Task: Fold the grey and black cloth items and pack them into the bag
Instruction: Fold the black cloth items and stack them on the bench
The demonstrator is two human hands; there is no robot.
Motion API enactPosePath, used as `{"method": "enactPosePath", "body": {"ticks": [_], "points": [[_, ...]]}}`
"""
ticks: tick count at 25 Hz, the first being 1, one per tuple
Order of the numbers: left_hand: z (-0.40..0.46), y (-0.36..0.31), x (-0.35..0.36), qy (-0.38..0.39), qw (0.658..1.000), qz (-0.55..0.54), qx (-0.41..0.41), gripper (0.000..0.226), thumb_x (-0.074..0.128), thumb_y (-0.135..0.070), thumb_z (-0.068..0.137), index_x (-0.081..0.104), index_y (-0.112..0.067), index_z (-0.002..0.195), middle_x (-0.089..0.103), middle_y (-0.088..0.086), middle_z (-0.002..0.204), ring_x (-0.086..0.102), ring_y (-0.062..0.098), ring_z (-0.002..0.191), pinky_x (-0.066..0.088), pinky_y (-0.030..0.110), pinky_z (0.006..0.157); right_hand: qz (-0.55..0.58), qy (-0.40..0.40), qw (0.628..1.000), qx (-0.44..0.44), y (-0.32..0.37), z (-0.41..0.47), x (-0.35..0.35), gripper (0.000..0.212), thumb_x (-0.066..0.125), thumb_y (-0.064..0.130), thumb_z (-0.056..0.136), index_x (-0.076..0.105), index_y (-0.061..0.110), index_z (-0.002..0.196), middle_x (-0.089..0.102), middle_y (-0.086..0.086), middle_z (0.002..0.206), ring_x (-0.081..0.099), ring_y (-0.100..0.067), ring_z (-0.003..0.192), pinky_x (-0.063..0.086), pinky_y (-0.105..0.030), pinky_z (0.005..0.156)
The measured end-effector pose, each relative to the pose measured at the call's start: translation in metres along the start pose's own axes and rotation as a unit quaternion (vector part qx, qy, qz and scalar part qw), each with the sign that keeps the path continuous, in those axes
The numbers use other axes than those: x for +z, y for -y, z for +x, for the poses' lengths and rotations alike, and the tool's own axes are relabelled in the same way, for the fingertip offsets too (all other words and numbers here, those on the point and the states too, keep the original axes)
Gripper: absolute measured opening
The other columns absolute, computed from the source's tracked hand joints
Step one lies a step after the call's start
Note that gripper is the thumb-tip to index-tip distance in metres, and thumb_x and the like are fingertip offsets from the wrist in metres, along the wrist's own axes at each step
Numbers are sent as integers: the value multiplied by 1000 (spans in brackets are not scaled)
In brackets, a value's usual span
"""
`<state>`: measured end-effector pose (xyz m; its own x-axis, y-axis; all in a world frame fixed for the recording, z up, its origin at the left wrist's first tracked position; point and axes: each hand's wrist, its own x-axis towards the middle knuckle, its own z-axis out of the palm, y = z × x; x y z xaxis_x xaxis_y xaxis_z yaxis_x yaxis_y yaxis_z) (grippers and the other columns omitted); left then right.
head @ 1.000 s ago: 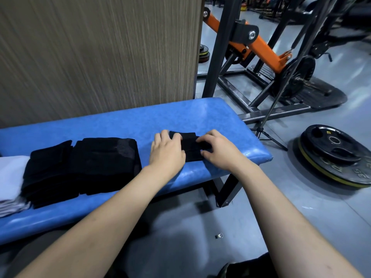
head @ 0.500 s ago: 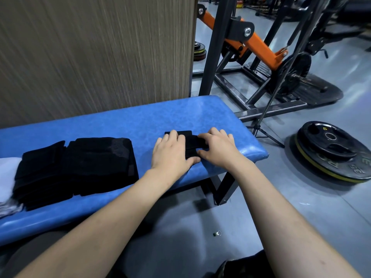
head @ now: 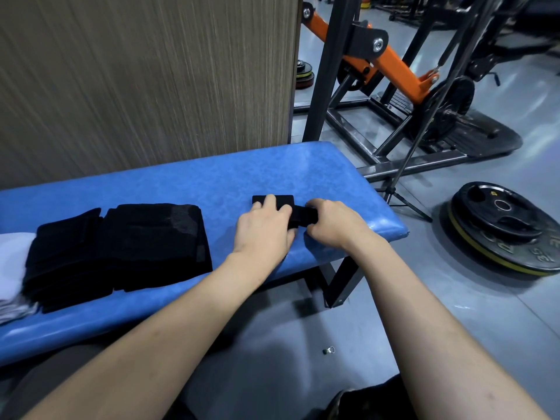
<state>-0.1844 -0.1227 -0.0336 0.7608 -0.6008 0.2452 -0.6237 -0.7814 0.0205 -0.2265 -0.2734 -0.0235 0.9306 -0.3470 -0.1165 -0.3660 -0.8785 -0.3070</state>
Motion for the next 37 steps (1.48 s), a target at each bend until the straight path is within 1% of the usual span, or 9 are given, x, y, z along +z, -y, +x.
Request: {"method": "enactPosePath", "body": {"ticks": [7, 10, 17, 20, 22, 24, 26, 32, 37], "points": [[5, 9, -7, -26, 989, -137, -41, 12, 51, -26, 93, 45, -16, 97, 52, 3, 96, 55, 31, 89, 33, 36, 66, 68, 1, 998, 4, 3, -3, -2, 42, 61, 31, 83, 57, 26, 125, 64, 5, 93, 60, -26, 101, 43, -33, 72], [8, 16, -9, -34, 944, -310, -104, 14, 54, -22, 91, 43, -14, 88, 57, 1, 84, 51, 25, 79, 33, 38, 60, 149, -35, 988, -16, 10, -4, -2, 45, 66, 39, 86, 55, 25, 127, 65, 5, 84, 61, -19, 92, 49, -37, 74], [7, 9, -22, 17, 830, -539, -141, 41, 53, -4, 84, 41, -30, 113, 58, -9, 93, 60, 13, 83, 47, 24, 71, 185, -115, 971, -94, 13, -5, 6, 49, 67, 30, 90, 49, 30, 135, 45, 4, 120, 56, -14, 93, 52, -43, 89], [9, 11, -18, 36, 786, -600, -143, 22, 58, -22, 87, 56, -37, 103, 59, -10, 90, 62, 19, 89, 55, 32, 85, 192, -111, 969, -107, 10, -5, 6, 52, 66, 26, 90, 48, 32, 139, 43, 3, 126, 56, -15, 104, 50, -39, 93], [11, 14, -13, 50, 842, -516, -146, 8, 56, -39, 88, 61, -38, 96, 62, -12, 92, 59, 20, 95, 51, 44, 90, 168, -81, 977, -101, 8, -3, 9, 53, 66, 25, 89, 50, 32, 140, 44, -1, 128, 54, -19, 112, 46, -40, 99], [7, 14, -7, 69, 935, -322, -133, 16, 53, -38, 91, 58, -36, 106, 62, -6, 107, 54, 22, 107, 45, 35, 87, 101, -51, 989, -99, 6, 0, 13, 54, 67, 29, 88, 51, 33, 139, 45, -4, 131, 47, -25, 122, 40, -41, 105], [3, 14, -3, 64, 973, -200, -97, 24, 51, -34, 93, 54, -32, 117, 54, -1, 114, 47, 24, 115, 35, 31, 83, 34, -41, 995, -88, 7, -1, 14, 52, 66, 38, 87, 51, 37, 137, 44, -3, 132, 42, -26, 124, 36, -40, 105], [8, 18, 0, 26, 934, -328, -137, 21, 55, -20, 94, 65, -31, 108, 51, -5, 102, 54, 16, 99, 36, 25, 78, 49, -41, 997, -41, 5, -3, 6, 51, 69, 46, 84, 52, 40, 131, 48, -1, 123, 40, -27, 120, 30, -38, 101], [9, 22, -20, -26, 878, -453, -149, 28, 54, -10, 91, 68, -33, 99, 54, -8, 84, 51, 5, 68, 38, 22, 70, 230, -49, 969, -80, 10, -8, -2, 51, 72, 35, 85, 50, 40, 131, 56, 3, 123, 52, -18, 116, 44, -40, 101]]}}
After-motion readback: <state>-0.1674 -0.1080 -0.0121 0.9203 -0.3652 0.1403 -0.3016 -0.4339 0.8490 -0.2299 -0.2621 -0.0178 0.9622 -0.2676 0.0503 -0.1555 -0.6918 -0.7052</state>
